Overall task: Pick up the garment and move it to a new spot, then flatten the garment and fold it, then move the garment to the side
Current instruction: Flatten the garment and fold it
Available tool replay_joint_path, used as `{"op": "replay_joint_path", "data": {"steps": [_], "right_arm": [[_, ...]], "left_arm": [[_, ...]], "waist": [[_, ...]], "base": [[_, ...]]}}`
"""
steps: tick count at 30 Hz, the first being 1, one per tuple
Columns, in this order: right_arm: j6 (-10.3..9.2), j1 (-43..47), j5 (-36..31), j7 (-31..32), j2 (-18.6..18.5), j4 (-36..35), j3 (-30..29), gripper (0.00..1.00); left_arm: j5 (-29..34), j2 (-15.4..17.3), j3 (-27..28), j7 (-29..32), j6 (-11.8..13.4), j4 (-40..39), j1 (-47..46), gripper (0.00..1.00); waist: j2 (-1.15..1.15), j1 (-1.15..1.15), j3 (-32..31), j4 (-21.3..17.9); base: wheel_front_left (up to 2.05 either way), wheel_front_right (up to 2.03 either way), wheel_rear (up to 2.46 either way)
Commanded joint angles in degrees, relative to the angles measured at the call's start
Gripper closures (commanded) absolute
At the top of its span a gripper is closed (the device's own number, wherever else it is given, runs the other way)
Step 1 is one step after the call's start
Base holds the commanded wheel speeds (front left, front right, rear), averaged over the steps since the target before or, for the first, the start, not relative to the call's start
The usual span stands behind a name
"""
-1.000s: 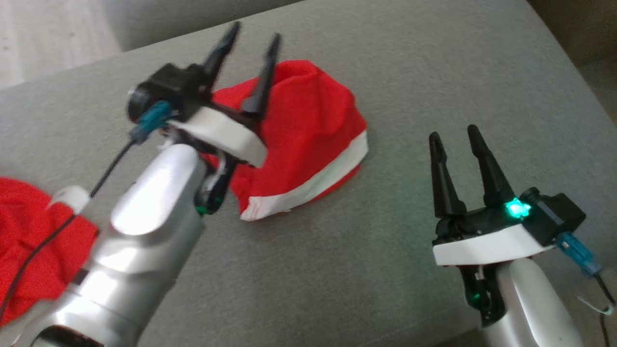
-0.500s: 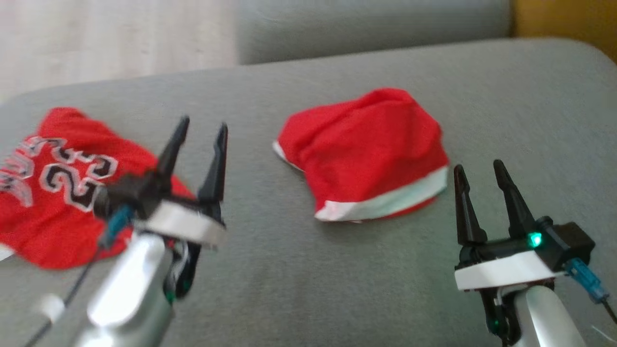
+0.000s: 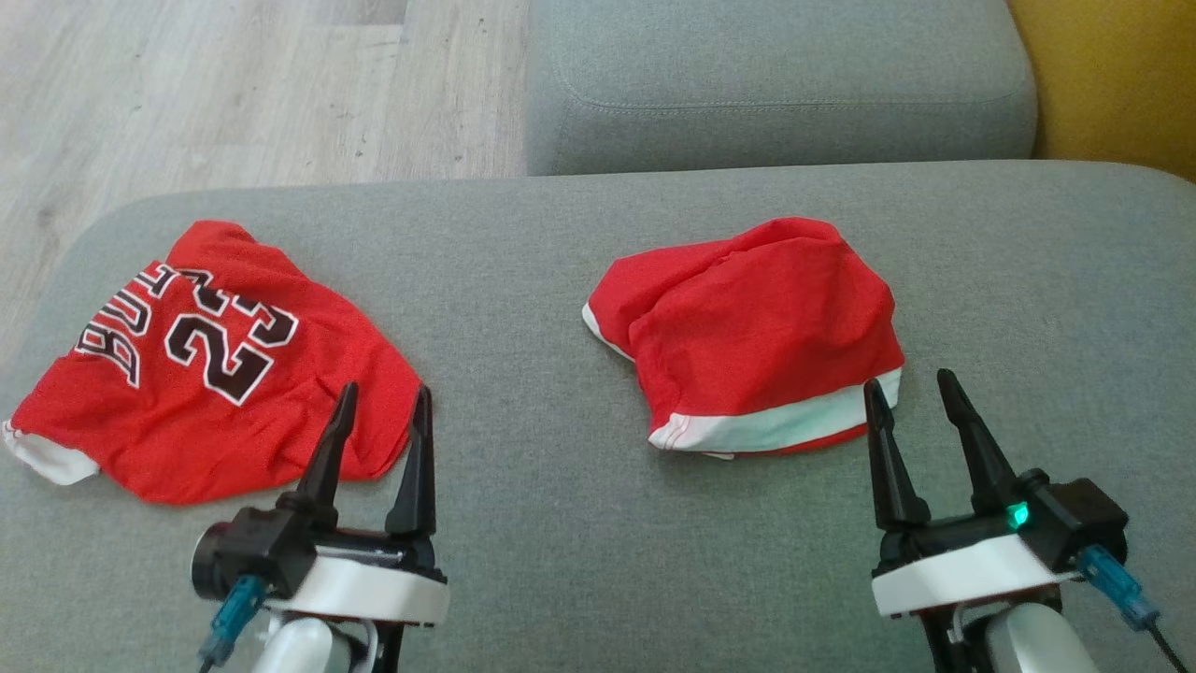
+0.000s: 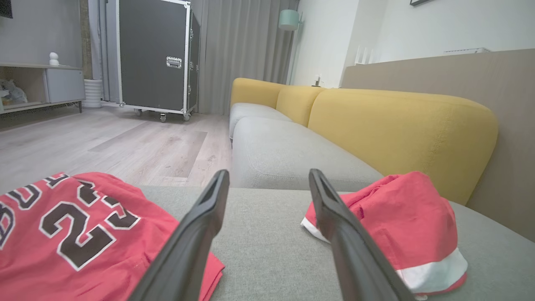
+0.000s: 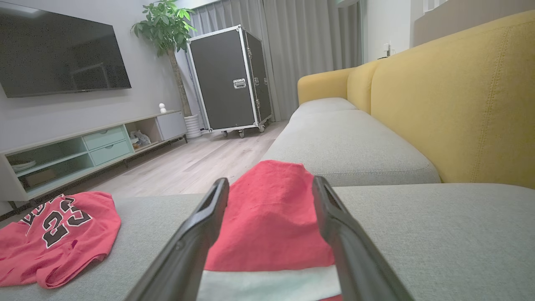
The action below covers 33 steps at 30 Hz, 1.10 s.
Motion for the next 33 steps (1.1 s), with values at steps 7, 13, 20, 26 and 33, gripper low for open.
{"op": "replay_joint_path", "data": {"steps": [7,13,20,26,33], "right_arm": [[0.23,-2.26,-0.31,-0.61,-0.26,-1.94,2.06,0.00],[0.23,-6.90,-5.20,-0.05,-0.26,3.75,8.84,0.00],[0.23,-15.56,-13.34,5.80,-0.26,17.29,13.55,0.00],[0.23,-19.57,-19.11,10.71,-0.26,27.08,10.73,0.00],[0.23,-21.35,-22.89,15.16,-0.26,35.50,5.26,0.00]], "left_arm": [[4.15,-2.44,5.51,-0.53,-2.84,-2.37,-0.55,0.00],[6.13,-4.28,6.58,-0.53,-5.02,-1.41,-2.28,0.00],[5.63,-5.88,5.40,-0.53,-6.68,-2.06,-4.26,0.00],[4.69,-6.27,3.97,-0.53,-7.15,-1.93,-5.15,0.00],[3.35,-6.40,3.69,-0.53,-7.32,-2.36,-5.63,0.00]], "waist": [[0.00,0.01,0.33,0.24],[0.00,0.01,3.26,2.93],[0.00,0.01,6.35,7.43],[0.00,0.01,7.90,10.60],[0.00,0.01,8.49,13.14]], "base": [[0.00,0.00,0.00],[0.00,0.00,0.00],[0.00,0.00,0.00],[0.00,0.00,0.00],[0.00,0.00,0.00]]}}
